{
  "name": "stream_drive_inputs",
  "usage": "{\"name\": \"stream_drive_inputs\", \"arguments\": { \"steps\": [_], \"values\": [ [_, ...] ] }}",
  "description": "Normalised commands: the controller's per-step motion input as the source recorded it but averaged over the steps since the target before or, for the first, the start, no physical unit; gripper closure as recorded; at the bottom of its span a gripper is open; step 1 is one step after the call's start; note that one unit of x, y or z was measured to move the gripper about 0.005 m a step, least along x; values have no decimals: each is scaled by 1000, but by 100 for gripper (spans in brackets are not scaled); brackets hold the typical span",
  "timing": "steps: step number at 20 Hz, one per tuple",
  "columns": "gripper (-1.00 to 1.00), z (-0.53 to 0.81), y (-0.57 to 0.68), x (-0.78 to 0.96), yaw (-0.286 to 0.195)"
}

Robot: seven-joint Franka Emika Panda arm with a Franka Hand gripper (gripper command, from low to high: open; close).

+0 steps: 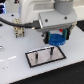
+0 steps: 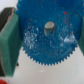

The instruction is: Insert the blue gear onto the right peg, followed by the red gear

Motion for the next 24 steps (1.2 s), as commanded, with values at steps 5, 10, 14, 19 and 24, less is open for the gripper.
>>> {"name": "stream_drive_inputs", "arguments": {
  "steps": [5, 10, 14, 19, 24],
  "values": [
    [100, -65, -225, 328, 0],
    [100, -96, -125, 245, 0],
    [100, -21, -2, 70, 0],
    [100, 352, 2, 5, 0],
    [100, -31, 0, 172, 0]
  ]
}}
